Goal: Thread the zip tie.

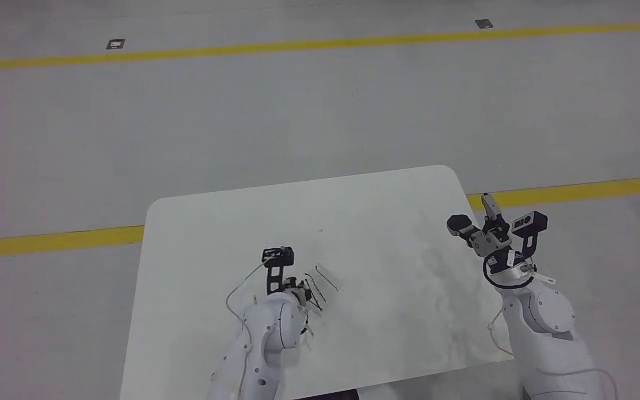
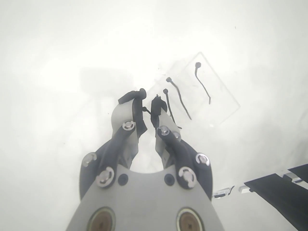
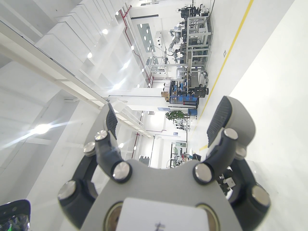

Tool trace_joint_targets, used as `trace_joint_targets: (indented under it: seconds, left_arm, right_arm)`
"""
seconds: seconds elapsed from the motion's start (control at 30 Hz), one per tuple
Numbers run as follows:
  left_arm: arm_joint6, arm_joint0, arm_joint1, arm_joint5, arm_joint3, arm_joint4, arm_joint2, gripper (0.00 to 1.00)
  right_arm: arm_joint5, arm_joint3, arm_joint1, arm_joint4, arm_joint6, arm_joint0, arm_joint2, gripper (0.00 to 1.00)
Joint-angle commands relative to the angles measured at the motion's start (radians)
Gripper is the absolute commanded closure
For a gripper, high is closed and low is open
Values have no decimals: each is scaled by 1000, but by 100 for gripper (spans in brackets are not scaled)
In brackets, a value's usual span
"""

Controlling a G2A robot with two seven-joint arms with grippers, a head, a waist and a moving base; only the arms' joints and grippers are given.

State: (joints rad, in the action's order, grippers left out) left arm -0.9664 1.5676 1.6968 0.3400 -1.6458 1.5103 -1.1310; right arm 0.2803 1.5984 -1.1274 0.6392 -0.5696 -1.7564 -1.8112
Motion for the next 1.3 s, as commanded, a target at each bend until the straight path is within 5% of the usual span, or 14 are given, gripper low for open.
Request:
trace_joint_targets:
  seconds: [0.0, 0.33, 0.57, 0.83, 1.27]
  left_arm:
    - [3, -4, 0, 0, 3, -3, 2, 96]
    - [23, -38, 2, 0, 30, 16, 32, 100]
    - [-18, -72, 3, 0, 35, 60, 64, 100]
    - [-56, -155, 12, 0, 143, 60, 110, 100]
    - [-145, -223, 21, 0, 176, 60, 150, 100]
  right_arm:
    - [0, 0, 0, 0, 0, 0, 0, 0]
    - [0, 0, 0, 0, 0, 0, 0, 0]
    - [0, 0, 0, 0, 0, 0, 0, 0]
    - [0, 0, 0, 0, 0, 0, 0, 0]
    - [0, 0, 0, 0, 0, 0, 0, 0]
